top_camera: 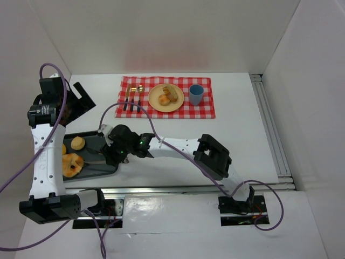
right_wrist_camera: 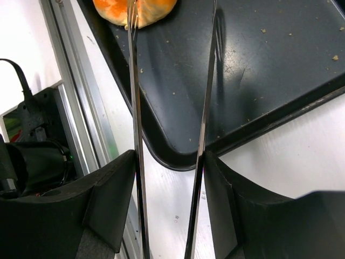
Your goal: Place the bread
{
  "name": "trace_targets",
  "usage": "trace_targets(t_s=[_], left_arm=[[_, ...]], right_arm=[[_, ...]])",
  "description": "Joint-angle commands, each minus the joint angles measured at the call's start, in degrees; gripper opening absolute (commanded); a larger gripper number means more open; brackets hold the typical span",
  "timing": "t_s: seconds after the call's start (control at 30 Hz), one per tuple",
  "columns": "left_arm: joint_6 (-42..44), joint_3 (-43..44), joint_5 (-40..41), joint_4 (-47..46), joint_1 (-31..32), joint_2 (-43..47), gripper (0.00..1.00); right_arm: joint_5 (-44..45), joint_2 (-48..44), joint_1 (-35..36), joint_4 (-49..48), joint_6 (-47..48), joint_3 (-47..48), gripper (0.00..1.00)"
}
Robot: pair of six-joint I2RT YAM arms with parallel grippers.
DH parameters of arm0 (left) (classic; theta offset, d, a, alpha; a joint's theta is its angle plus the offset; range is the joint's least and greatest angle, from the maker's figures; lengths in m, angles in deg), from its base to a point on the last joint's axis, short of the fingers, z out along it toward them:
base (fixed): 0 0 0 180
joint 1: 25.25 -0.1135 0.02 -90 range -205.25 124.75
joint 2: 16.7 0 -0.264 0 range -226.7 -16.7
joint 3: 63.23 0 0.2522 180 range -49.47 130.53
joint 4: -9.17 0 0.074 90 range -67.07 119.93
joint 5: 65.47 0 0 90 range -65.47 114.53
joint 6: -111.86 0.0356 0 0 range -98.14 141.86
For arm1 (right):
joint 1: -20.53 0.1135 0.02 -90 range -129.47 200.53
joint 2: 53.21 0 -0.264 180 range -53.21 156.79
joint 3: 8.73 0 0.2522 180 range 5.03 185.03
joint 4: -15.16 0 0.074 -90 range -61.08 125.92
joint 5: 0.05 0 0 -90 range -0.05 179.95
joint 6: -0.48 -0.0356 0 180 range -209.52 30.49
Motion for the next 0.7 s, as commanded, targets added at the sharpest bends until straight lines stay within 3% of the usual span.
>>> trace_targets(t_s=[0.0, 0.37, 0.47, 0.5, 0.6, 0.67], left_arm=[[1.6, -0.2, -0.4, -1.8, -0.3, 1.4, 0.99], [1.6, -0.2, -0.4, -1.8, -0.3, 0.9, 0.99], [1.6, 0.3, -0.4, -1.8, -0.3, 0.9, 0.99], [1.6, 0.3, -0.4, -1.8, -0.3, 0.9, 0.99], [1.6, 1.0, -0.4, -1.3, -0.3, 0.9, 0.99], [1.6, 1.5, 0.1, -1.3, -0.3, 0.3, 0.99]], right_arm=[[-1.0, -0.6, 0.4, -3.7, 0.7, 2.1, 0.59], [-5.8, 3.8, 0.4, -3.2, 0.7, 6.1, 0.59], [-4.8, 3.8, 0.4, -3.9, 0.7, 6.1, 0.54], [-4.8, 3.8, 0.4, -3.9, -0.1, 5.4, 0.46], [-4.2, 2.4, 0.4, -4.5, -0.1, 4.8, 0.34], [-3.6, 0.8, 0.4, -5.1, -0.1, 3.5, 0.32]])
